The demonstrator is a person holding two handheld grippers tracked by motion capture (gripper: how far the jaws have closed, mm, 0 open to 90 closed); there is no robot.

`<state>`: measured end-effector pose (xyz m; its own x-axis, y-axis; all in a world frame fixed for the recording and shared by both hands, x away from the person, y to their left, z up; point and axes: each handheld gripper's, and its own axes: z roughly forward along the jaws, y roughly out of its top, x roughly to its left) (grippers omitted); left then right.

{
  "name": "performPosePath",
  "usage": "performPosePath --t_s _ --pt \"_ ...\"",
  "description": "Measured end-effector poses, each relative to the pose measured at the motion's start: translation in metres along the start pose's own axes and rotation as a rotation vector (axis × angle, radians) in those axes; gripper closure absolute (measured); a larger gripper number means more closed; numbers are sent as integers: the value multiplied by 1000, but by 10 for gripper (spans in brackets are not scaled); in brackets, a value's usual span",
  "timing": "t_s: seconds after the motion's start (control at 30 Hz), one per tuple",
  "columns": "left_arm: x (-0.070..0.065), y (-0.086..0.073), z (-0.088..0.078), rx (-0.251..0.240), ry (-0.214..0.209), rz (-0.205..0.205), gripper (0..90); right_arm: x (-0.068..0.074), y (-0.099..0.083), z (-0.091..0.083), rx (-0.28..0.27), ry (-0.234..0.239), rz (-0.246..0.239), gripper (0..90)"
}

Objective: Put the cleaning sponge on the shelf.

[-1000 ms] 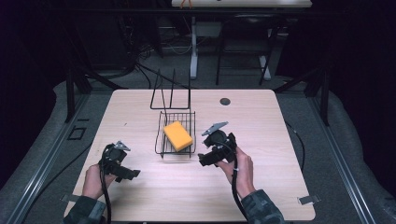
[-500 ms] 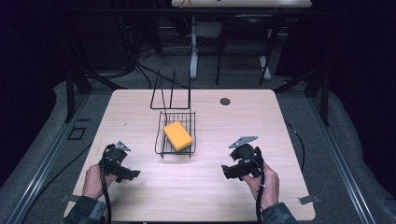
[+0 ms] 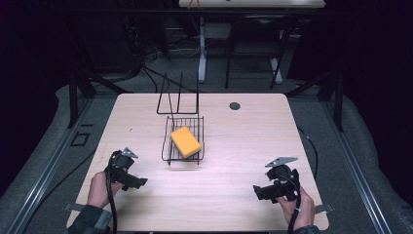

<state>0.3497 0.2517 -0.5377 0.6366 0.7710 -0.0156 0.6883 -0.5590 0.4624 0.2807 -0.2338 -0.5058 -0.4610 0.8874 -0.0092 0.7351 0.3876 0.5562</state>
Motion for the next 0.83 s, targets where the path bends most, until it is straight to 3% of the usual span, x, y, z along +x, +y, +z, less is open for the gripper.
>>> performPosePath --t_s 0.07,0.2,0.43,0.53,0.83 --pt "0 0 0 2 -1 4 85 -5 -10 2 15 2 29 34" --pt "1 -1 0 6 -6 3 85 -14 -27 6 66 -13 29 33" --pt "-1 -1 1 16 -7 18 86 -26 -41 20 159 -4 64 55" --pt "-1 -1 3 27 -7 20 86 -26 -42 26 211 13 46 73" --pt "-2 0 5 43 -17 29 88 -18 -39 38 286 45 -20 60"
